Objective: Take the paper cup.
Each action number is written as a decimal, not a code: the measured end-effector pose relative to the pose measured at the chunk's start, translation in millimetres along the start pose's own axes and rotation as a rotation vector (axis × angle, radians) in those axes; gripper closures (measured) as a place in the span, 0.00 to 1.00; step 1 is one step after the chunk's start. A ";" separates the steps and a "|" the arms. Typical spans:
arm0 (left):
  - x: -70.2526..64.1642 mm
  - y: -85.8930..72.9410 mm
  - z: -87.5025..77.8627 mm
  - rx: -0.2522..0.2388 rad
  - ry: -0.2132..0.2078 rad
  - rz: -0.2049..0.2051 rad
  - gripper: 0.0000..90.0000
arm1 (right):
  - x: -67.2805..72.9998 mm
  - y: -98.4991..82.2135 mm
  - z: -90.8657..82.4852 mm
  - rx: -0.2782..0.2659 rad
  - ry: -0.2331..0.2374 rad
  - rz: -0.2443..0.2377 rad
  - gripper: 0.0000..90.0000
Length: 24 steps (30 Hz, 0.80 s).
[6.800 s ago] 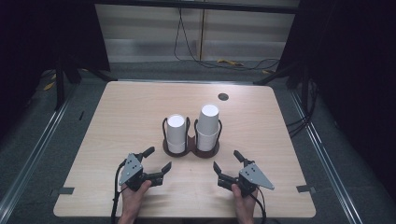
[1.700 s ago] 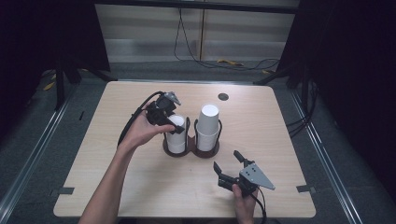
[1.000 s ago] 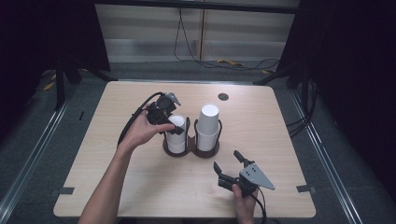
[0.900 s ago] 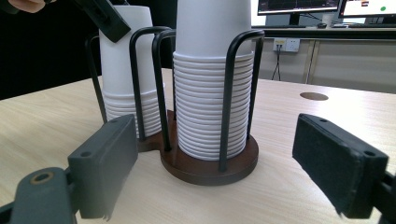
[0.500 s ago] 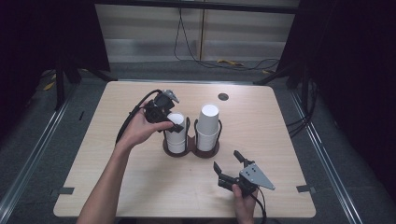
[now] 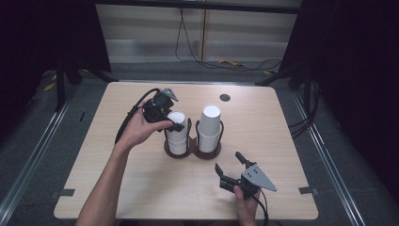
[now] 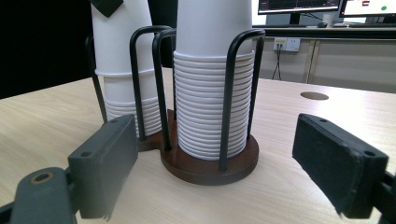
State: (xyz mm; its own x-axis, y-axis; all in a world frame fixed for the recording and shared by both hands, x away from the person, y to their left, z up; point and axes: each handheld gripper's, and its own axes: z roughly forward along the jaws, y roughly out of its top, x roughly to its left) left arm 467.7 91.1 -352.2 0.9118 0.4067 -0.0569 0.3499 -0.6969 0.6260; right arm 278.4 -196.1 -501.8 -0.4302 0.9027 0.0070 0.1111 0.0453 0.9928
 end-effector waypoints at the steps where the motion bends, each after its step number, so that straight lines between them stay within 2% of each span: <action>1: -0.6 0.3 -1.0 -0.003 0.002 0.000 0.36 | 0.0 0.0 0.0 0.000 0.000 0.000 0.15; 3: -0.6 1.1 -2.6 -0.007 -0.008 0.011 0.36 | -0.1 0.1 -0.1 0.002 0.001 0.000 0.16; 5: -0.7 1.7 -3.6 -0.013 -0.003 0.000 0.36 | 0.0 0.0 0.1 0.000 0.002 0.000 0.16; 12: -1.9 4.3 -11.3 -0.036 0.003 0.009 0.36 | -0.1 0.1 0.0 0.002 0.001 0.000 0.16; 15: -3.1 4.4 -15.5 -0.054 0.026 0.001 0.36 | 0.1 0.0 0.1 0.000 0.002 -0.001 0.15; 17: -4.0 4.9 -18.4 -0.063 0.012 0.006 0.36 | 0.1 0.0 0.0 0.000 0.002 0.000 0.15; 19: -5.5 5.2 -19.6 -0.072 0.030 0.006 0.36 | 0.1 0.0 0.1 0.000 0.002 -0.001 0.16; 24: -5.4 5.6 -23.2 -0.089 0.037 0.005 0.36 | 0.2 0.0 0.0 -0.001 0.002 -0.002 0.16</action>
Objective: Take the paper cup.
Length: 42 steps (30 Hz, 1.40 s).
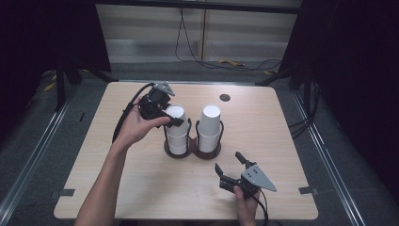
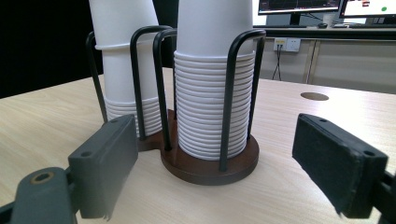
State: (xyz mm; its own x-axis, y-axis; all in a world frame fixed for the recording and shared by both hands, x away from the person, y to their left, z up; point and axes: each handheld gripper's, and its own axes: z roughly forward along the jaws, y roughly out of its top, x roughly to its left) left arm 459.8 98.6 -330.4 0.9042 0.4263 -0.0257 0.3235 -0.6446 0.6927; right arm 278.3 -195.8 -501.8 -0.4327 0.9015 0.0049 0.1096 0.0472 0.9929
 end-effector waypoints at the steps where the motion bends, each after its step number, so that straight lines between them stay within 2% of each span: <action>1: -0.1 0.1 -0.9 -0.011 -0.001 -0.002 0.36 | 0.0 0.0 0.0 0.000 0.001 0.001 0.16; 13: -4.5 1.7 -12.8 -0.064 0.014 0.012 0.36 | -0.1 -0.1 -0.2 0.001 0.003 -0.001 0.16; 21: -10.1 2.3 -24.6 -0.121 0.022 0.023 0.36 | 0.0 -0.2 -0.2 -0.001 -0.001 -0.003 0.16; 25: -10.6 -0.9 -24.9 -0.161 0.013 -0.003 0.36 | -0.1 -0.3 -0.3 -0.003 0.000 -0.003 0.16; 36: -14.1 -9.4 -33.5 -0.237 0.009 -0.022 0.36 | -0.6 0.1 0.6 0.005 -0.001 -0.002 0.16; 39: -17.7 -14.5 -34.1 -0.285 0.009 -0.039 0.36 | -0.6 0.3 1.0 0.011 0.000 0.007 0.16; 42: -20.3 -19.0 -34.3 -0.312 0.012 -0.045 0.36 | -0.9 0.4 1.4 0.014 0.001 0.007 0.16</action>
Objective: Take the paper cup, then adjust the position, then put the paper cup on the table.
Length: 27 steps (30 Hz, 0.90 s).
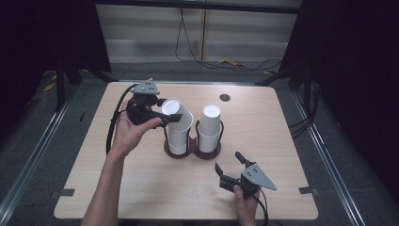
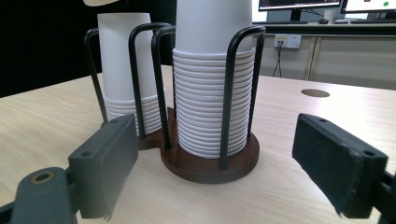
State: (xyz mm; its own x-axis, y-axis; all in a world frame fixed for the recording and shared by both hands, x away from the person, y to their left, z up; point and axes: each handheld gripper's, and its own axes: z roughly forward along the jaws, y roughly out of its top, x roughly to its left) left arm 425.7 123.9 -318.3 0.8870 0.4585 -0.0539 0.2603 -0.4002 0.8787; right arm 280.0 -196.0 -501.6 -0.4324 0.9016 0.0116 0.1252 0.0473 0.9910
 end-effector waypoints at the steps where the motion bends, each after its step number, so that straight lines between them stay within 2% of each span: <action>1: -0.6 -1.3 -1.0 -0.004 0.000 0.000 0.36 | 0.1 0.0 0.0 0.000 0.001 -0.001 0.16; 11: -9.0 -12.2 -12.6 -0.061 0.006 -0.003 0.36 | 0.4 -0.2 -0.8 -0.004 0.007 -0.008 0.16; 22: -17.8 -25.3 -13.2 -0.091 -0.023 0.003 0.36 | 0.1 0.2 0.1 0.002 0.011 -0.007 0.15; 27: -23.0 -32.1 -12.1 -0.101 -0.038 0.002 0.36 | -1.5 0.7 0.8 0.012 0.029 0.016 0.15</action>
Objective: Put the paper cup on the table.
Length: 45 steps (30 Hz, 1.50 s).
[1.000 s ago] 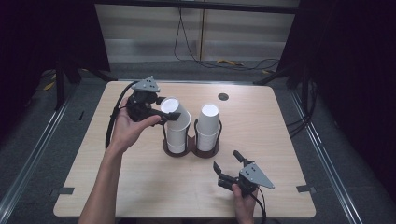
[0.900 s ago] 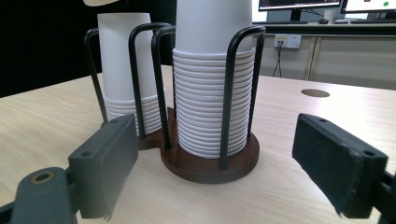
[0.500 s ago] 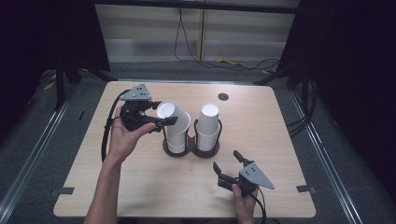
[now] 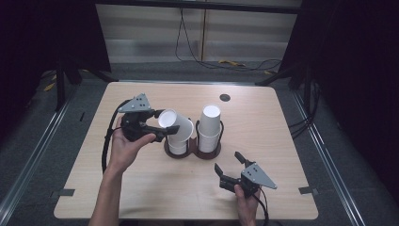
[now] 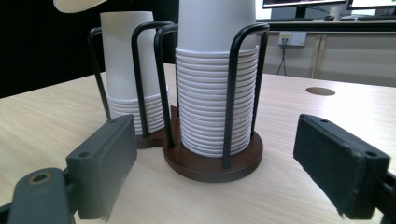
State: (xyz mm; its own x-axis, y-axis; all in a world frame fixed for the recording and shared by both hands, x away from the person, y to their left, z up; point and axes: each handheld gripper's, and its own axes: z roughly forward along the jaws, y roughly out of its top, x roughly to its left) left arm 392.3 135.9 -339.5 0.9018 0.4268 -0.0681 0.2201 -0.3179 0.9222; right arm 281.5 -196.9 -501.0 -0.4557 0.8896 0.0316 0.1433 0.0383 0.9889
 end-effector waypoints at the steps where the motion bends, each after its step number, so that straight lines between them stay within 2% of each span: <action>1: -1.1 -2.3 0.6 -0.001 -0.006 -0.003 0.36 | 0.1 0.1 0.7 0.004 0.011 0.007 0.15; 6: -3.2 -12.1 0.0 -0.022 -0.018 -0.018 0.36 | 3.3 1.3 4.7 0.039 0.085 0.009 0.14; 8: -5.6 -14.2 -2.3 -0.027 0.001 -0.013 0.36 | 6.2 2.2 6.1 0.046 0.107 0.008 0.14; 10: -6.8 -15.1 -5.4 -0.037 -0.009 -0.020 0.36 | 9.3 3.6 6.7 0.043 0.129 0.011 0.14; 12: -9.9 -16.0 -9.0 -0.046 0.004 -0.016 0.36 | 12.1 4.8 7.1 0.044 0.147 0.022 0.14; 15: -14.9 -19.6 -14.2 -0.075 -0.009 -0.017 0.36 | 15.1 6.6 7.6 0.039 0.173 0.012 0.14; 19: -20.3 -27.0 -15.1 -0.078 -0.008 -0.018 0.36 | 18.3 9.3 7.7 0.036 0.203 0.009 0.14; 22: -23.3 -33.9 -13.3 -0.097 -0.041 -0.028 0.36 | 21.0 12.3 7.0 0.042 0.240 0.000 0.14; 25: -25.0 -41.0 -11.0 -0.094 -0.045 -0.027 0.36 | 22.2 15.2 8.3 0.041 0.275 -0.005 0.14; 27: -26.7 -46.0 -7.7 -0.090 -0.050 -0.018 0.36 | 23.1 16.6 9.7 0.038 0.302 -0.010 0.14; 29: -29.5 -50.3 -5.1 -0.081 -0.050 0.010 0.36 | 25.0 17.9 10.9 0.041 0.317 -0.014 0.14; 31: -31.0 -55.0 -2.4 -0.089 -0.071 0.002 0.36 | 26.7 18.5 12.4 0.044 0.334 -0.016 0.14; 35: -34.5 -65.7 4.3 -0.109 -0.084 0.013 0.36 | 30.4 19.8 15.3 0.054 0.362 -0.031 0.14; 36: -35.4 -68.3 5.5 -0.099 -0.079 0.027 0.36 | 31.7 20.4 15.4 0.060 0.363 -0.034 0.14; 45: -37.1 -88.3 18.7 -0.129 -0.133 -0.001 0.36 | 35.6 26.4 19.4 0.070 0.412 -0.066 0.14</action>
State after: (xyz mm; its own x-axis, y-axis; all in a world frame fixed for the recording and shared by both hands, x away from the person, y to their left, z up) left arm 346.4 132.3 -425.6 0.9447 0.3088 -0.1107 0.1791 -0.2026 0.9627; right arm 286.1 -155.4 -476.6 -0.7770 0.6283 0.0380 0.1550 0.1325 0.9790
